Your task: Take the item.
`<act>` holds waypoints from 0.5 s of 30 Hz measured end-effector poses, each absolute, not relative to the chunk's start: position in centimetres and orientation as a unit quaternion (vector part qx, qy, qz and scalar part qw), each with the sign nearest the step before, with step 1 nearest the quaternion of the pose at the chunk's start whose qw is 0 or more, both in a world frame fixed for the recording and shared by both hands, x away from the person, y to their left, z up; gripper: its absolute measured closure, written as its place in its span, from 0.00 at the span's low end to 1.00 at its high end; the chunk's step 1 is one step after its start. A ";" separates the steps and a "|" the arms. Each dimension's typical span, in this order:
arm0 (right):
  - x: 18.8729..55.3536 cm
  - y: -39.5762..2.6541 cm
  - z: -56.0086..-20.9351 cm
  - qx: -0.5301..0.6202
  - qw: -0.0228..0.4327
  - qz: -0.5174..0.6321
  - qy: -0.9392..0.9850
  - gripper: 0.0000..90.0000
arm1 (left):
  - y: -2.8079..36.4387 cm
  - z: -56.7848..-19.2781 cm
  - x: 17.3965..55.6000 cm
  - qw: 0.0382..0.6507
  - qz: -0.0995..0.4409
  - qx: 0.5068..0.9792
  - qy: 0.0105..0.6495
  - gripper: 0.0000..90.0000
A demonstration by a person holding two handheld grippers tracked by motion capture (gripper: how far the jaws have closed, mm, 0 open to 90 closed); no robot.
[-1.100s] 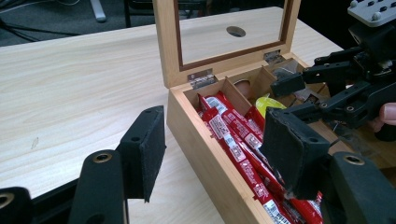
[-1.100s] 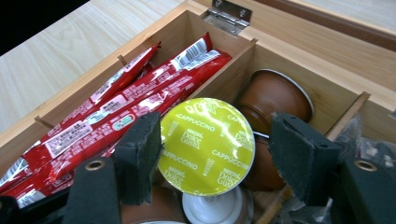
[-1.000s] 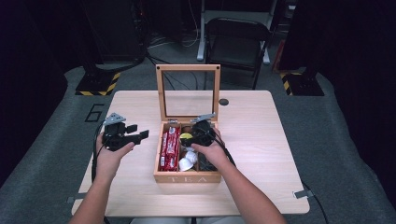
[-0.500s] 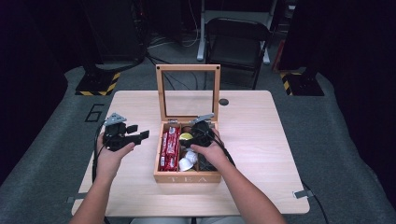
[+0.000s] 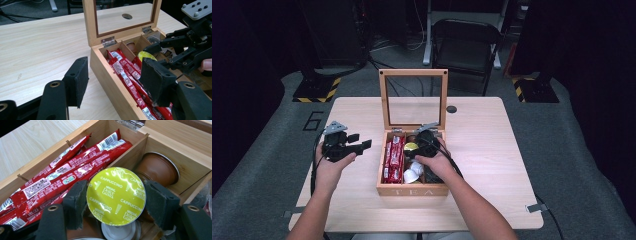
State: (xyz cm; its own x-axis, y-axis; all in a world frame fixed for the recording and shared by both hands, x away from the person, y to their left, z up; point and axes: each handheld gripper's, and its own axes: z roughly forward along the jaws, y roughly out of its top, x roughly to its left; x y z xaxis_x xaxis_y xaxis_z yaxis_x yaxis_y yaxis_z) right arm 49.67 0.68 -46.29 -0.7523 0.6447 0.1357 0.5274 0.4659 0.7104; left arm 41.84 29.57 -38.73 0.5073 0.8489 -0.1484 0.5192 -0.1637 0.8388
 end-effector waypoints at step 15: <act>49.2 0.6 -45.5 0.339 0.084 0.395 0.850 0.41 | 29.6 -38.8 41.9 0.452 0.180 0.742 0.462 0.44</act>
